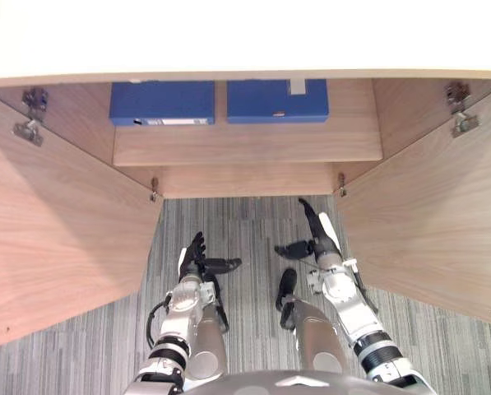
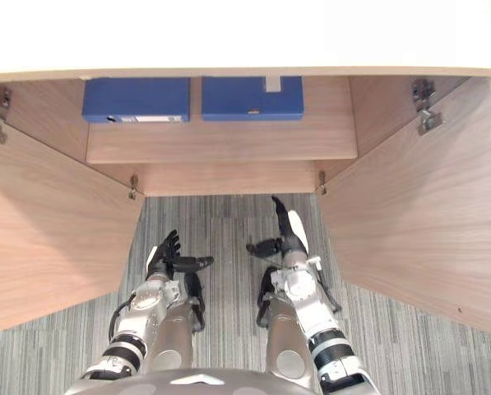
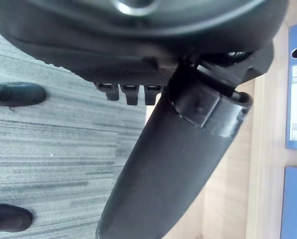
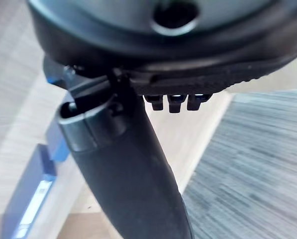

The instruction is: Walk over to the cabinet, pick up the folder, carry it to the office cabinet, place the folder inside the office cabinet, then close the office cabinet door

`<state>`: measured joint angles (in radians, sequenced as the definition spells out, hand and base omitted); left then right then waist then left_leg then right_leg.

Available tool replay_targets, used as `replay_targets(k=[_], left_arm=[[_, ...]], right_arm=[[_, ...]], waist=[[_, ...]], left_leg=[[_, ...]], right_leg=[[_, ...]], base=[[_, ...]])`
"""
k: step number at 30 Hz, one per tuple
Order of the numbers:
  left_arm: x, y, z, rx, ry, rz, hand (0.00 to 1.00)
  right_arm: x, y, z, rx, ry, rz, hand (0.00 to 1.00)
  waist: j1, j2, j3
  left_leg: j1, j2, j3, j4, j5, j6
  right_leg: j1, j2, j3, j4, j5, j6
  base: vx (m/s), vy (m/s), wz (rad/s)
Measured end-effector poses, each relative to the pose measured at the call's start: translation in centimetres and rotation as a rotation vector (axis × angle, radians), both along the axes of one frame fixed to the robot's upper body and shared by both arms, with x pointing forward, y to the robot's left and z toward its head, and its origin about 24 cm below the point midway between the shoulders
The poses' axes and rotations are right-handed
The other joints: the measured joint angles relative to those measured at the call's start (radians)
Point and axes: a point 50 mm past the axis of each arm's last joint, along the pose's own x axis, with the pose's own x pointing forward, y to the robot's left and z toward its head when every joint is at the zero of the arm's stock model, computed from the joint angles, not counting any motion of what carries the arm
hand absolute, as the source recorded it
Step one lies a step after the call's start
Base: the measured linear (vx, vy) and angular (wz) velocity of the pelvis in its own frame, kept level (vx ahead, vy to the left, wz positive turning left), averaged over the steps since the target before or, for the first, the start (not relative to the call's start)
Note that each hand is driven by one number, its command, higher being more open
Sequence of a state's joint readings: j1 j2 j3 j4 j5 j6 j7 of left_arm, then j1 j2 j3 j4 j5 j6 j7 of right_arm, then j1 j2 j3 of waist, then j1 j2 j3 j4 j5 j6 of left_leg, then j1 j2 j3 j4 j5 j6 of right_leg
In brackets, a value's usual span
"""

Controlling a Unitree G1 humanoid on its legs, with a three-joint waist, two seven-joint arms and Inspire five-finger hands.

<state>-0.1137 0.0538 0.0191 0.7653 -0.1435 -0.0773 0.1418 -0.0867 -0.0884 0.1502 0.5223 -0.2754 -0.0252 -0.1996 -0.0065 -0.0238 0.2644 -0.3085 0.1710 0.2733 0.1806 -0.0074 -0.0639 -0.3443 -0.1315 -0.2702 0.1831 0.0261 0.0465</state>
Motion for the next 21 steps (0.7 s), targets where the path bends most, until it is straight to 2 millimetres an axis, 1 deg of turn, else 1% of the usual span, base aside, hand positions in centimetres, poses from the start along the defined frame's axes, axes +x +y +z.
replay_targets(k=[1,2,4,5,6,7,8,9,10,13,14,16,19,21], left_arm=[[-0.8,0.5,-0.5,0.016,0.031,0.004,1.00],[-1.1,0.8,-0.8,0.027,0.043,0.003,1.00],[-2.2,1.4,-1.5,0.054,0.090,0.001,1.00],[-2.5,1.4,-1.8,0.057,0.103,0.001,1.00],[-3.2,1.5,-2.2,0.058,0.129,0.007,1.00],[-3.5,1.6,-2.4,0.058,0.144,0.010,1.00],[-4.1,1.7,-2.8,0.057,0.167,0.015,1.00],[-4.8,1.8,-3.2,0.059,0.192,0.018,1.00],[-5.1,1.8,-3.4,0.058,0.206,0.018,1.00],[-7.1,1.7,-4.5,0.062,0.280,0.016,1.00],[-7.4,1.7,-4.6,0.061,0.292,0.016,1.00],[-8.4,1.6,-5.1,0.056,0.332,0.021,1.00],[-9.2,1.7,-5.5,0.056,0.362,0.022,1.00],[-9.3,1.6,-5.6,0.063,0.373,0.013,1.00]], right_arm=[[-1.2,-0.8,-1.6,0.007,0.077,-0.049,1.00],[-1.7,-1.1,-2.2,0.008,0.105,-0.064,1.00],[-4.0,-2.3,-4.4,0.004,0.220,-0.121,1.00],[-4.5,-2.4,-5.0,0.004,0.250,-0.130,1.00],[-5.6,-2.9,-5.9,0.003,0.306,-0.156,1.00],[-6.2,-3.0,-6.4,0.006,0.332,-0.168,1.00],[-7.2,-3.2,-7.1,0.010,0.375,-0.189,1.00],[-7.9,-3.2,-7.5,0.010,0.405,-0.195,1.00],[-8.2,-3.3,-7.7,0.014,0.418,-0.205,1.00],[-9.8,-3.6,-8.7,0.079,0.484,-0.302,1.00],[-10.1,-3.7,-8.9,0.082,0.495,-0.312,1.00],[-11.3,-4.1,-9.4,0.118,0.530,-0.378,1.00],[-12.4,-4.4,-9.8,0.159,0.559,-0.445,1.00],[-12.7,-4.5,-9.9,0.199,0.565,-0.496,1.00]], waist=[[-0.001,-0.006,-0.014],[-0.001,-0.008,-0.021],[-0.005,-0.010,-0.046],[-0.005,-0.010,-0.052],[-0.007,-0.011,-0.066],[-0.007,-0.012,-0.074],[-0.007,-0.013,-0.091],[-0.009,-0.014,-0.101],[-0.010,-0.015,-0.102],[-0.012,-0.019,-0.121],[-0.012,-0.020,-0.123],[-0.012,-0.021,-0.136],[-0.012,-0.022,-0.151],[-0.014,-0.022,-0.153]], left_leg=[[0.032,-0.008,0.018,-0.020,0.002,0.003],[0.043,-0.010,0.021,-0.025,0.002,0.003],[0.091,-0.022,0.023,-0.050,0.004,0.006],[0.103,-0.025,0.024,-0.056,0.004,0.006],[0.127,-0.030,0.024,-0.067,0.005,0.007],[0.138,-0.032,0.024,-0.075,0.006,0.009],[0.156,-0.039,0.026,-0.092,0.009,0.011],[0.174,-0.044,0.027,-0.105,0.013,0.012],[0.187,-0.047,0.027,-0.114,0.015,0.012],[0.241,-0.065,0.029,-0.162,0.024,0.013],[0.249,-0.067,0.029,-0.167,0.024,0.013],[0.280,-0.075,0.040,-0.189,0.024,0.013],[0.312,-0.082,0.049,-0.213,0.027,0.016],[0.332,-0.087,0.054,-0.225,0.027,0.017]], right_leg=[[0.028,0.001,0.013,-0.032,0.016,0.005],[0.038,0.001,0.018,-0.044,0.022,0.006],[0.093,0.001,0.022,-0.091,0.042,0.012],[0.109,0.001,0.022,-0.103,0.046,0.014],[0.135,0.001,0.022,-0.122,0.052,0.016],[0.147,0.001,0.022,-0.132,0.056,0.017],[0.162,0.000,0.025,-0.147,0.062,0.020],[0.178,0.000,0.029,-0.162,0.068,0.021],[0.189,-0.001,0.031,-0.170,0.071,0.022],[0.221,-0.002,0.051,-0.190,0.077,0.030],[0.228,-0.002,0.054,-0.194,0.078,0.031],[0.248,-0.003,0.067,-0.207,0.081,0.036],[0.262,-0.003,0.084,-0.211,0.081,0.037],[0.272,-0.003,0.092,-0.212,0.081,0.037]], base=[[0.04,0.072,-0.19],[0.05,0.077,-0.23],[0.03,0.047,-0.08],[0.01,0.038,-0.01],[0.00,0.000,0.00],[-0.01,0.032,-0.03],[-0.02,0.035,-0.06],[-0.02,0.029,-0.08],[-0.05,0.032,-0.10],[-0.03,0.024,-0.13],[-0.02,0.029,-0.16],[0.00,0.026,-0.16],[0.02,0.018,-0.15],[0.02,0.021,-0.13]])
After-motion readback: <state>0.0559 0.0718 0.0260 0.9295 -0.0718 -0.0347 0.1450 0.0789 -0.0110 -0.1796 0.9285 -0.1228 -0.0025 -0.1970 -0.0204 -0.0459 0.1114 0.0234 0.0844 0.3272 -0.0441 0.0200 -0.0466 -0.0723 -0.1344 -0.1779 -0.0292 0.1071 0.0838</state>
